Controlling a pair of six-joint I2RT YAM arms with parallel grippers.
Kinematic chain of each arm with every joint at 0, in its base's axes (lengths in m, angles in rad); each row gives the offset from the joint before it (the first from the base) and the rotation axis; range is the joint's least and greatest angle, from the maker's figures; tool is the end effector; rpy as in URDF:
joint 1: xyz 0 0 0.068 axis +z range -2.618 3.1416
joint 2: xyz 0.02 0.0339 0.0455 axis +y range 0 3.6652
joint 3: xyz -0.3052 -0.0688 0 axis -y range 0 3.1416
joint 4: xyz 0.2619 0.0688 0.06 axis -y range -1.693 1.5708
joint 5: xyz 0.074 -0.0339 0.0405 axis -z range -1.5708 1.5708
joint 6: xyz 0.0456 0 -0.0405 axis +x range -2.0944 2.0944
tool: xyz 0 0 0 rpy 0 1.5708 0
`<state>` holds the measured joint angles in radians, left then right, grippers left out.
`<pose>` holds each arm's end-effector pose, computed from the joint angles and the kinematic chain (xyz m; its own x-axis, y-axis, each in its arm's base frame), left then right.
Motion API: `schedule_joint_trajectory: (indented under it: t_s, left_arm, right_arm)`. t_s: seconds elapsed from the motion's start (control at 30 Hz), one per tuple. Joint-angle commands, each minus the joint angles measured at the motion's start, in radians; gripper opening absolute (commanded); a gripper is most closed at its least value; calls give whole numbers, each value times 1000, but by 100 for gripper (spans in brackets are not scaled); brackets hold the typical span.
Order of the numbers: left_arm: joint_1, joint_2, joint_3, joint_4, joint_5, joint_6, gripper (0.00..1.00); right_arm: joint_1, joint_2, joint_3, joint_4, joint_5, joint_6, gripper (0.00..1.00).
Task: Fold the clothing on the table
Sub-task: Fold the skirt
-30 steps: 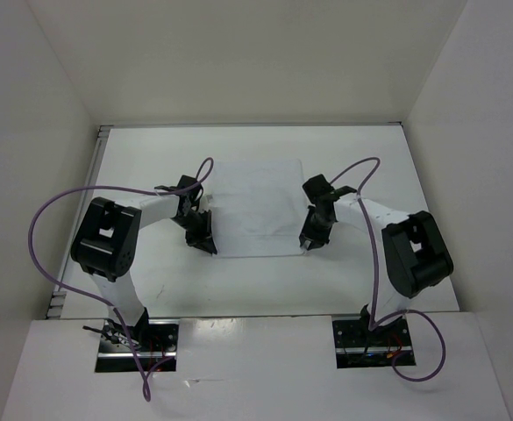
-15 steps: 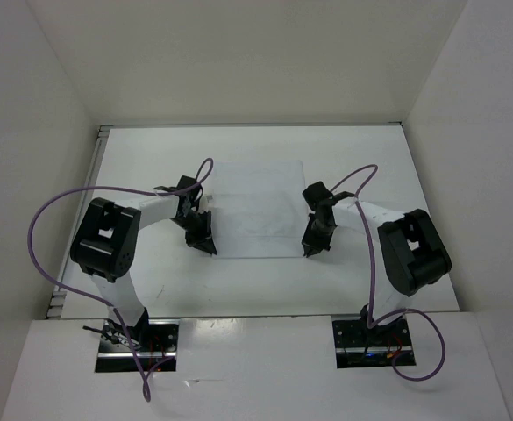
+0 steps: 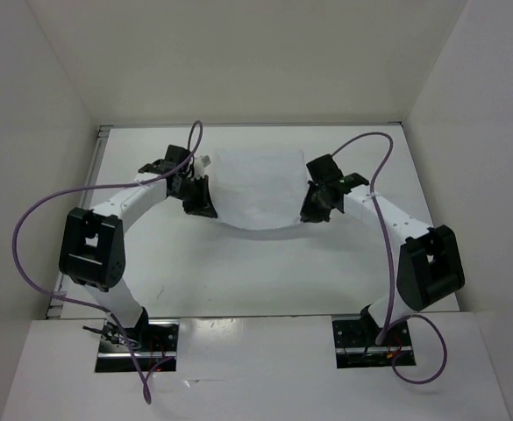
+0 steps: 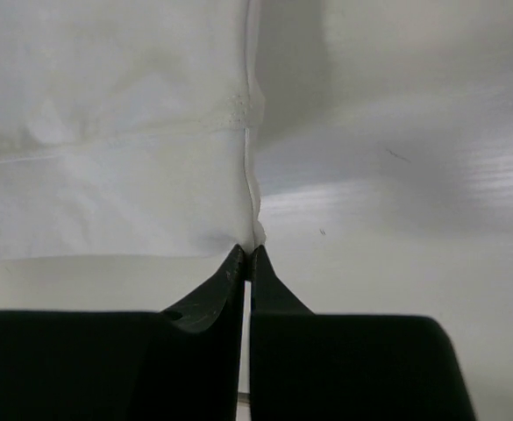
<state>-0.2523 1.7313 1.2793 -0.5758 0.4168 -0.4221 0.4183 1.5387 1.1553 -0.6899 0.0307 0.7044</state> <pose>0.3734 -0.1153 0.2553 -0.9328 -0.1464 -0.3294 0.0534 0.8476 -0.5279 0.3045 0.1338 0.2711 -0.8662 0.3233 -0.3811 0.2208 0.9317 0.2885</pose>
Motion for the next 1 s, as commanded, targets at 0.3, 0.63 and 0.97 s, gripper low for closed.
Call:
schedule_joint_trajectory:
  t_s: [0.3,0.63,0.97]
  left_arm:
    - [-21,-437,-327,-165,109,-73,0]
    - [35,-208,-121,-56,48,-92,0]
    - [111,68,61,16,45,-126,0]
  right_arm:
    - [70,-460,-197,-255,-158,125,0]
    - [-87,-356,-71,-157,-108,15,0]
    - [-162,-111,27,-4,-74,-74,0]
